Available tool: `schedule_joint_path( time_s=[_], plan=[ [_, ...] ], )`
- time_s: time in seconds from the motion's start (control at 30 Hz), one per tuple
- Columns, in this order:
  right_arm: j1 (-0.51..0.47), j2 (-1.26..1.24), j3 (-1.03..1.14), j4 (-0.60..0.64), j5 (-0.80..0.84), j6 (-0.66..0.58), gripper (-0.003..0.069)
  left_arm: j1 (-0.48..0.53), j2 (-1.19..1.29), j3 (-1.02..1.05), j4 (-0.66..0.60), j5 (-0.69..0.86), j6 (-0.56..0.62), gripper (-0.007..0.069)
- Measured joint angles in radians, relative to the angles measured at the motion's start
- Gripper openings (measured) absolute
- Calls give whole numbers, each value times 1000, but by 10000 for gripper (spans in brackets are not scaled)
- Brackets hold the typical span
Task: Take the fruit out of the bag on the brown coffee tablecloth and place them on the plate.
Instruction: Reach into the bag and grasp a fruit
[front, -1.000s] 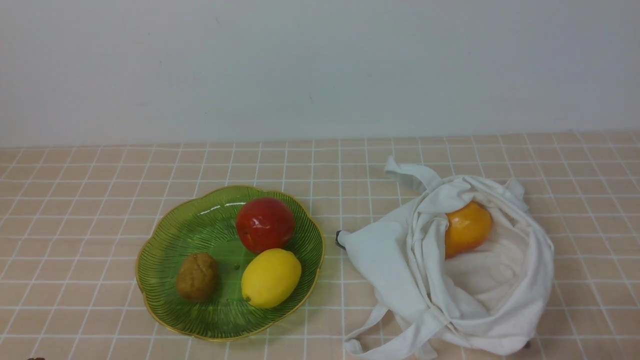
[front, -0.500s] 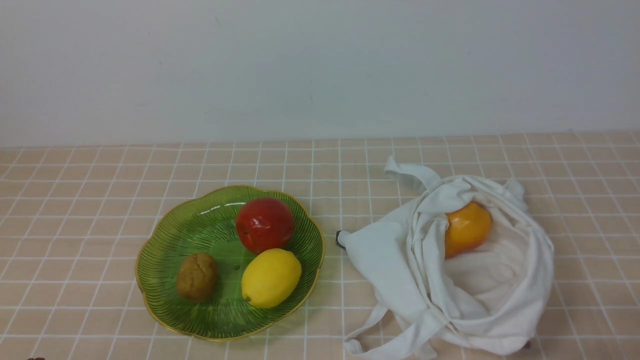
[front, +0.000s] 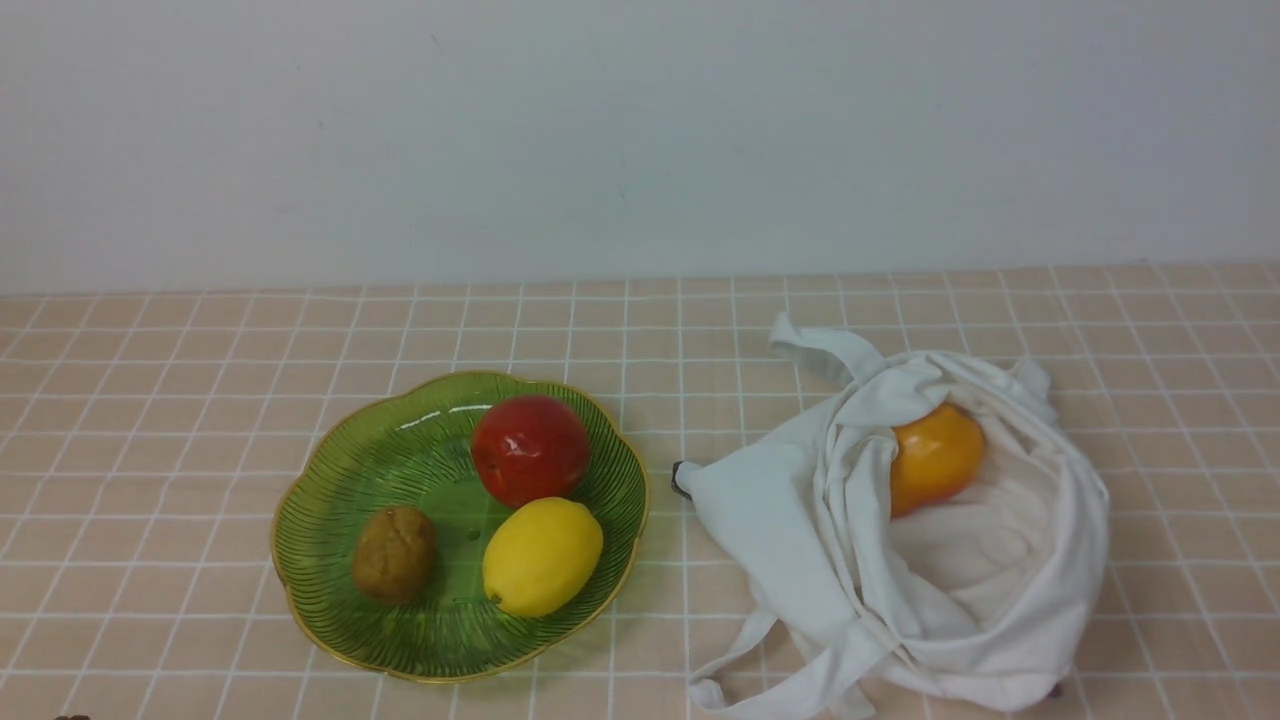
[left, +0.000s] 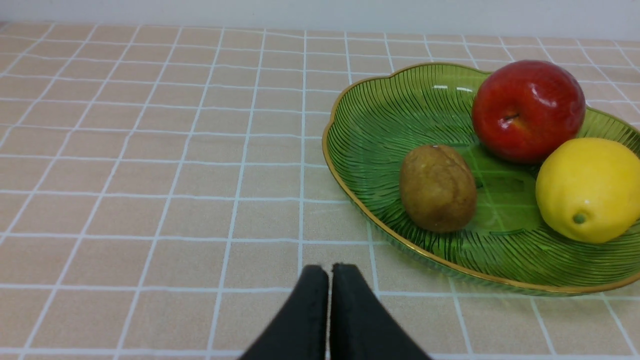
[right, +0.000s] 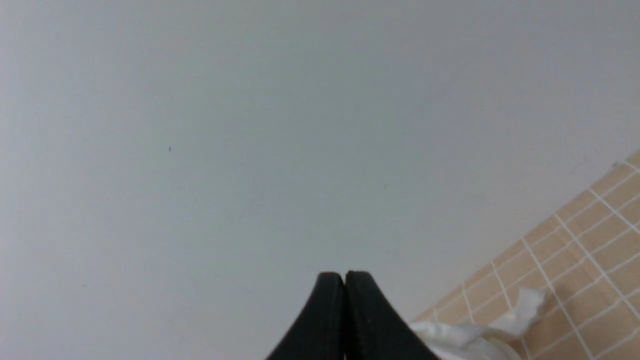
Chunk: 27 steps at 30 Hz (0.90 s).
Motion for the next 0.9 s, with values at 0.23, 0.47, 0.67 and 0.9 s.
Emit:
schedule_joint_path(
  time_s=[0.23,0.47,0.67,0.9],
  plan=[
    [52,50,-237,-49,133,43,-14,0,0,0,0,0,0,-8],
    [188,536,-670,-155,734,-171,-14,0,0,0,0,0,0,-8],
    [266,952,-831,-150,862,-336,-14,0,0,0,0,0,0,-8],
    [284,1324,-951,-142,844,-378,-14,0,0,0,0,0,0,-8]
  ],
)
